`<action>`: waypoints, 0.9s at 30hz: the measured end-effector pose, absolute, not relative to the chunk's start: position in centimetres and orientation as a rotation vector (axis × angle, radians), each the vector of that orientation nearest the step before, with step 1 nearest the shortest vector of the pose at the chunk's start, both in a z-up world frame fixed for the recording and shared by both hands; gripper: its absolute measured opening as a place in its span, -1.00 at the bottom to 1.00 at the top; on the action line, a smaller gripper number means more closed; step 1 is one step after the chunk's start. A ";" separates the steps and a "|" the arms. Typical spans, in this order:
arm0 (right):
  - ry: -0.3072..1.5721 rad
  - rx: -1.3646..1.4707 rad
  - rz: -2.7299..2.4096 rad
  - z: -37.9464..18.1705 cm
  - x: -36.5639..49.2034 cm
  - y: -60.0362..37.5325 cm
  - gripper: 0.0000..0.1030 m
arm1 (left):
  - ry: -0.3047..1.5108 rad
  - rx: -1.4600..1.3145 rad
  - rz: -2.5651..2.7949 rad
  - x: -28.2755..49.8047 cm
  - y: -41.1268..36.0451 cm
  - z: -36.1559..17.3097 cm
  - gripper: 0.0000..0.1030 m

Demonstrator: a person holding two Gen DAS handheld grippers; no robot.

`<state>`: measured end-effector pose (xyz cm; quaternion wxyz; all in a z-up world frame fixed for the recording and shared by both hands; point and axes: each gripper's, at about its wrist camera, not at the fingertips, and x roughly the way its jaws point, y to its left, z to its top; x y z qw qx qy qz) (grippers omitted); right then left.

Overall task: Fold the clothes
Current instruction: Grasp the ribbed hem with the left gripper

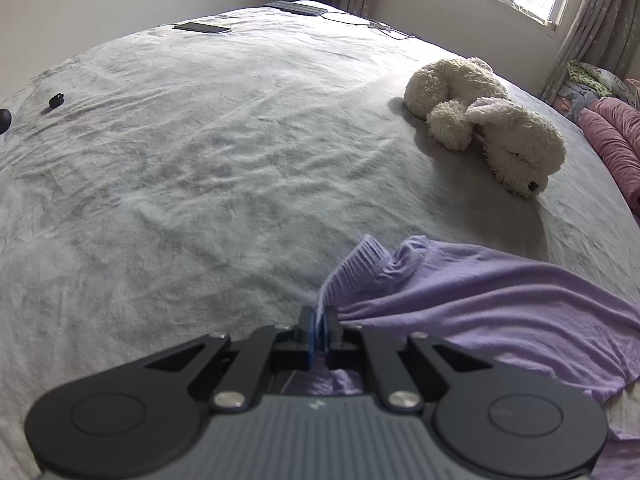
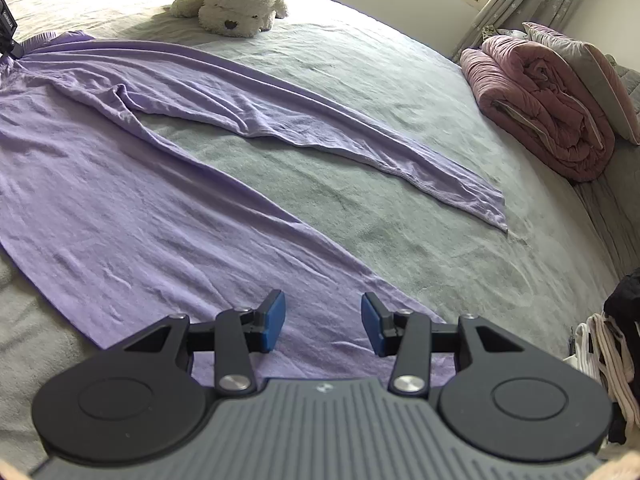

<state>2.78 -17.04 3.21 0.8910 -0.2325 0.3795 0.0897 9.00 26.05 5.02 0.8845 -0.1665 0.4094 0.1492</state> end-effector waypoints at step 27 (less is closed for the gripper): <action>0.785 -0.505 0.184 2.9 2.8 -16.6 -0.06 | 0.783 -0.254 0.150 9.2 25.0 6.1 -0.63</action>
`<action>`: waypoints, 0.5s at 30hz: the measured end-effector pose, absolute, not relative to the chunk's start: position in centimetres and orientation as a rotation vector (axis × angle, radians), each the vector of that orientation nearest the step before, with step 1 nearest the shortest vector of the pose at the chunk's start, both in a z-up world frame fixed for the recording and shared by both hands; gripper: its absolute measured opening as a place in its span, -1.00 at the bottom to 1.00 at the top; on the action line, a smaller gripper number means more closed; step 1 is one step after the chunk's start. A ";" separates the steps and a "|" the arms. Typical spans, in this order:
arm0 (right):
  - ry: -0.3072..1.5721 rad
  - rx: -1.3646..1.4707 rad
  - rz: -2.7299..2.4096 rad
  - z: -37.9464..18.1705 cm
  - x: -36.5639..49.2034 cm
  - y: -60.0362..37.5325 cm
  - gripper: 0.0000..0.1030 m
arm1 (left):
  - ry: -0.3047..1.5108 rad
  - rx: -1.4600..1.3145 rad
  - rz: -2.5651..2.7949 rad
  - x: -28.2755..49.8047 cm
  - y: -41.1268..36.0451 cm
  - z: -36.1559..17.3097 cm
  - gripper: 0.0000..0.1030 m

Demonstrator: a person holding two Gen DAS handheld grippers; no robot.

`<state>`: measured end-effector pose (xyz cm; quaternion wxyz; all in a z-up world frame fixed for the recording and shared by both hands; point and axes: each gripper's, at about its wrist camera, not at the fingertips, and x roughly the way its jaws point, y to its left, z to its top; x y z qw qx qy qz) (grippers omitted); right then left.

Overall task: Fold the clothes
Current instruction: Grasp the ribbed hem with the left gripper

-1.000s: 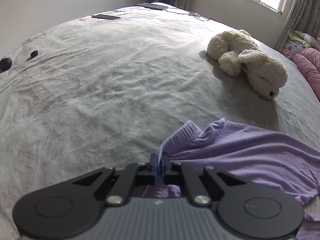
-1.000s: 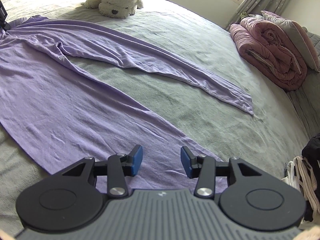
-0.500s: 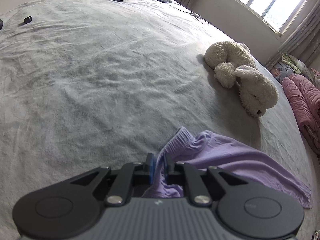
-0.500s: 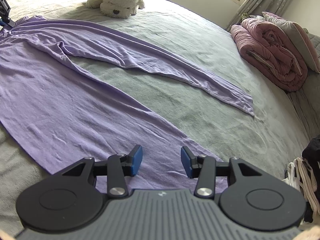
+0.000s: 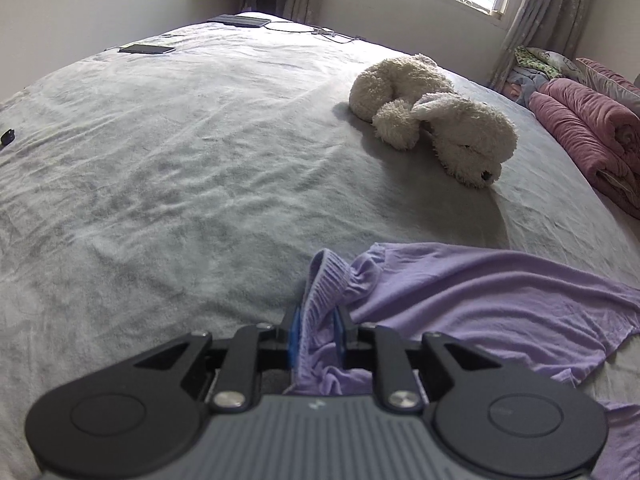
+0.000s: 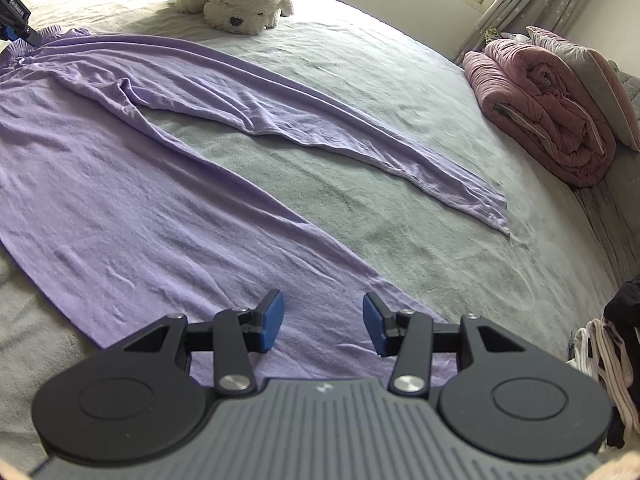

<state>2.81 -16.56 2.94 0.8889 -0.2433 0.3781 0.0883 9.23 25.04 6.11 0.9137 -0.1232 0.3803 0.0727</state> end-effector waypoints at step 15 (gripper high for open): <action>0.784 -0.512 0.182 2.9 2.8 -16.2 -0.05 | 0.797 -0.267 0.033 8.0 24.6 6.7 -0.29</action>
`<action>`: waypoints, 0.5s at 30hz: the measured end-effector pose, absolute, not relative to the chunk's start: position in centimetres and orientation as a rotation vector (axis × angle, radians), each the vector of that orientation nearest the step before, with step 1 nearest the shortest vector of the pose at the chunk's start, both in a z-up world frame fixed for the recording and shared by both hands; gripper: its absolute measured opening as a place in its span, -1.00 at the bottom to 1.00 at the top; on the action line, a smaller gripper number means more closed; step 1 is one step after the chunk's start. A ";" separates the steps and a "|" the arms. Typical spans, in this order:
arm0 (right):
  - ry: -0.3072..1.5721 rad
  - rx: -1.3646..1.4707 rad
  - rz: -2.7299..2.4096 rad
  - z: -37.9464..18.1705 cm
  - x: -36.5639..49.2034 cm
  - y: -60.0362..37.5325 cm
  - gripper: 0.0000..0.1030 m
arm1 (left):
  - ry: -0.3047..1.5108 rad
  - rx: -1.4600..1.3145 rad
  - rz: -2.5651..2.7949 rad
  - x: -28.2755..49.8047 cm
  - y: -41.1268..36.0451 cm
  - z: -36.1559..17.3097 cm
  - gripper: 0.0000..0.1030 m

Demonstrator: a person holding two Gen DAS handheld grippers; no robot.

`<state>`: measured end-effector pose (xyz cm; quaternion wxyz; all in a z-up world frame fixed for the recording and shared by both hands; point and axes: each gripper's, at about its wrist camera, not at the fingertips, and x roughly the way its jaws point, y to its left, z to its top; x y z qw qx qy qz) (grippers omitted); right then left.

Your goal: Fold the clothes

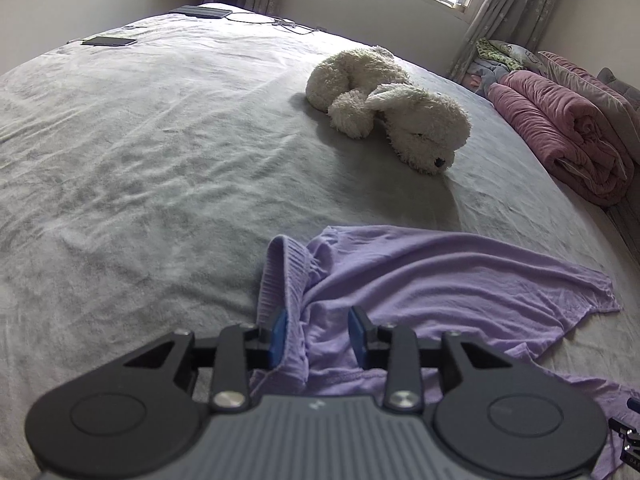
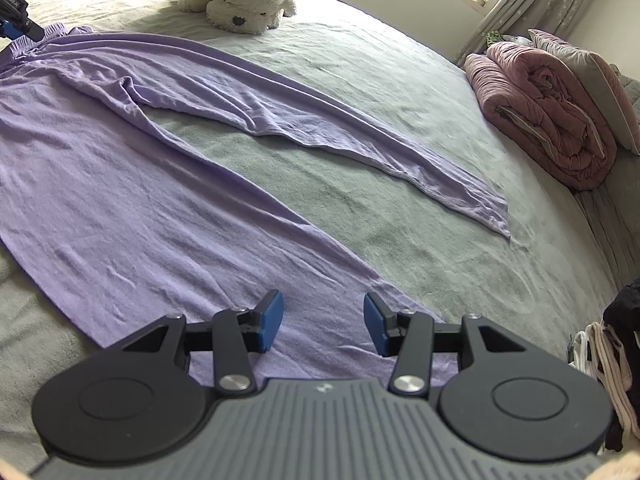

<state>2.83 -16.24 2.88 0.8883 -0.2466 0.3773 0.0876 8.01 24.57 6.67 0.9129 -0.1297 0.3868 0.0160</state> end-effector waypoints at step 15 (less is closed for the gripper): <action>0.783 -0.522 0.182 2.8 2.9 -16.0 -0.04 | 0.840 -0.527 0.164 6.8 30.6 5.9 -0.30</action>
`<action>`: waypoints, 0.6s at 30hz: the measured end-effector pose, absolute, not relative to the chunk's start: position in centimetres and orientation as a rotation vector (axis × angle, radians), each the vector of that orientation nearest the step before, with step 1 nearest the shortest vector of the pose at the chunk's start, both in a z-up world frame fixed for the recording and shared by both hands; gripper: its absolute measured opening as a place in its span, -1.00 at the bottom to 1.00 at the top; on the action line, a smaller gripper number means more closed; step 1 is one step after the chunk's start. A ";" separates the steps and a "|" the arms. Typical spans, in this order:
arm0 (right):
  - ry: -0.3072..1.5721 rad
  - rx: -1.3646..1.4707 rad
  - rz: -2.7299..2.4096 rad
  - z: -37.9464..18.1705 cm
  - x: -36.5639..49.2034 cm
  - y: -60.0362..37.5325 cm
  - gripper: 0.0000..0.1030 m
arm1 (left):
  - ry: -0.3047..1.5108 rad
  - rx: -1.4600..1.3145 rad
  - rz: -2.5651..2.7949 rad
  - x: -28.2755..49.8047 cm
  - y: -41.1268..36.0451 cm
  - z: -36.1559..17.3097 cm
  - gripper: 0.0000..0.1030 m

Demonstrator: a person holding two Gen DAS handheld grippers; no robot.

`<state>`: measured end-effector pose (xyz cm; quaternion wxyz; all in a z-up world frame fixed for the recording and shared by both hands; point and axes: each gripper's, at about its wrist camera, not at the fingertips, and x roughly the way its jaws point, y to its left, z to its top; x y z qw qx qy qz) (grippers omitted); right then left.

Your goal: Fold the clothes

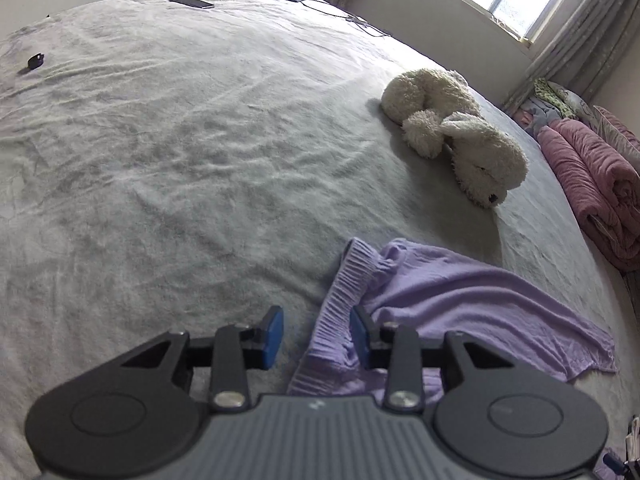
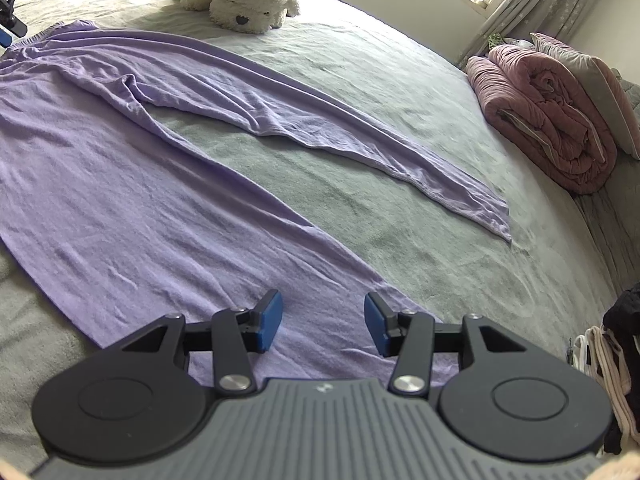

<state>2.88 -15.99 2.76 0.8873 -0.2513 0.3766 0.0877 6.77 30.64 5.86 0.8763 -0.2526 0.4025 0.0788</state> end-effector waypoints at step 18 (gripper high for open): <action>0.783 -0.531 0.179 2.6 3.0 -15.7 -0.03 | 0.857 -0.529 -0.012 6.4 27.6 5.9 -0.29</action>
